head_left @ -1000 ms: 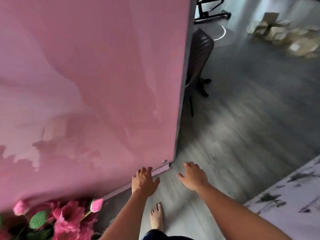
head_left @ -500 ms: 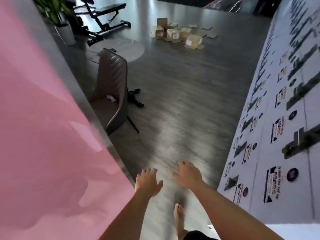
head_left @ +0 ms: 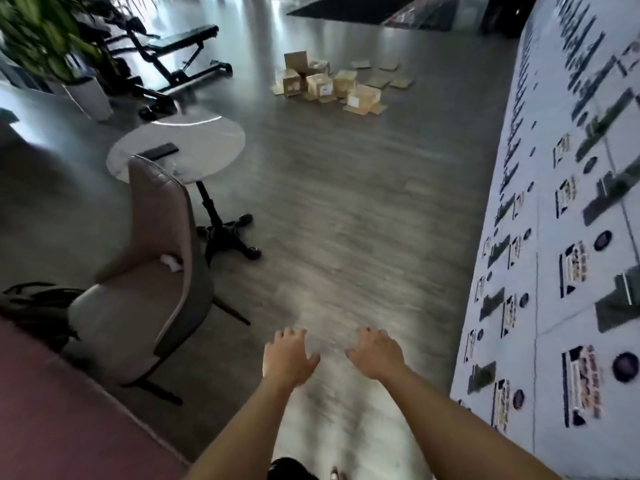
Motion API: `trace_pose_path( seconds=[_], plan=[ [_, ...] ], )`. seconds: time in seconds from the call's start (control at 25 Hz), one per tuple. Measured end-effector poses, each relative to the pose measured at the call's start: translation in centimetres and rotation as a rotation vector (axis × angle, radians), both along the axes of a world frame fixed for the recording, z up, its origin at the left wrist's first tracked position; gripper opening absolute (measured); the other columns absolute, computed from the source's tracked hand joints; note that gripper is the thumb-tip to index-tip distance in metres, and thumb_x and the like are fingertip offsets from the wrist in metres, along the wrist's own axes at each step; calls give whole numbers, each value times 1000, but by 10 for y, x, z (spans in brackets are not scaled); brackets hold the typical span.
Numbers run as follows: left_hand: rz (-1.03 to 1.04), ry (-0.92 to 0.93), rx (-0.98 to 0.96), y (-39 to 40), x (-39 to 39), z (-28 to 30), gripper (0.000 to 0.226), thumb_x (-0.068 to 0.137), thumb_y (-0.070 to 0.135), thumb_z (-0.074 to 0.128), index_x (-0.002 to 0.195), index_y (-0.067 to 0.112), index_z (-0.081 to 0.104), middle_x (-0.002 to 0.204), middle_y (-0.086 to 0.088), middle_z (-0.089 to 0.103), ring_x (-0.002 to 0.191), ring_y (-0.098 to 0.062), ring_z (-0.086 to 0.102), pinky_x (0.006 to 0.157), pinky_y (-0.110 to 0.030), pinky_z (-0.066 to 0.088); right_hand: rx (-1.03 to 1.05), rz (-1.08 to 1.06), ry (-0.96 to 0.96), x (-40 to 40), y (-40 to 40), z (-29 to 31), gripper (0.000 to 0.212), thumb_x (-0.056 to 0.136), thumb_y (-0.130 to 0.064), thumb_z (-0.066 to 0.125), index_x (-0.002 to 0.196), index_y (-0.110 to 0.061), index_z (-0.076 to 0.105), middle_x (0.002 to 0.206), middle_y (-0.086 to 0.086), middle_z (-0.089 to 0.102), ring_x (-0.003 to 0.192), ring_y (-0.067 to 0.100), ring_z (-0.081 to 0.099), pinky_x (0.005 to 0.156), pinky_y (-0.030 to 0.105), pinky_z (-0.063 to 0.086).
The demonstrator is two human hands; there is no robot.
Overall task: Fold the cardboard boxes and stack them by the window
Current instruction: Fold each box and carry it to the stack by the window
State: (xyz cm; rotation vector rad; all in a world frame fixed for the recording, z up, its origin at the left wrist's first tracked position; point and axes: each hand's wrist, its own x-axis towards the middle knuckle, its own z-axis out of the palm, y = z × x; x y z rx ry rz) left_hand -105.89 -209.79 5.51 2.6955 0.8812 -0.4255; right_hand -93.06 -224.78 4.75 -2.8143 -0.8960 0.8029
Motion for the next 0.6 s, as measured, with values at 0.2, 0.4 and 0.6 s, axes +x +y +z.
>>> trace_pose_path(
  seconds=[0.2,0.4,0.6],
  plan=[
    [20,13,-3,72,97,-8,60,93,59,46,138,20,45,140,-4,49,132,-24,42,102,-42,40,9,-8,13,101,73,-7,66,93,-59,46,145,-18,43,143,9,50,130,29,47,102,42,44],
    [-15,-10,-28,148,210,-23,65,93,60,47,146,23,41,146,-1,47,135,-23,41,106,-42,39,-31,-68,9,207,142,-8,68,94,-58,46,147,-16,40,144,11,49,128,32,50,101,41,45],
    [-62,9,1,225,343,-20,61,93,60,46,140,21,46,141,-4,51,132,-25,43,102,-43,41,-34,-136,-23,334,204,12,57,94,-55,45,131,-12,51,130,12,58,118,32,56,94,40,48]
  ],
)
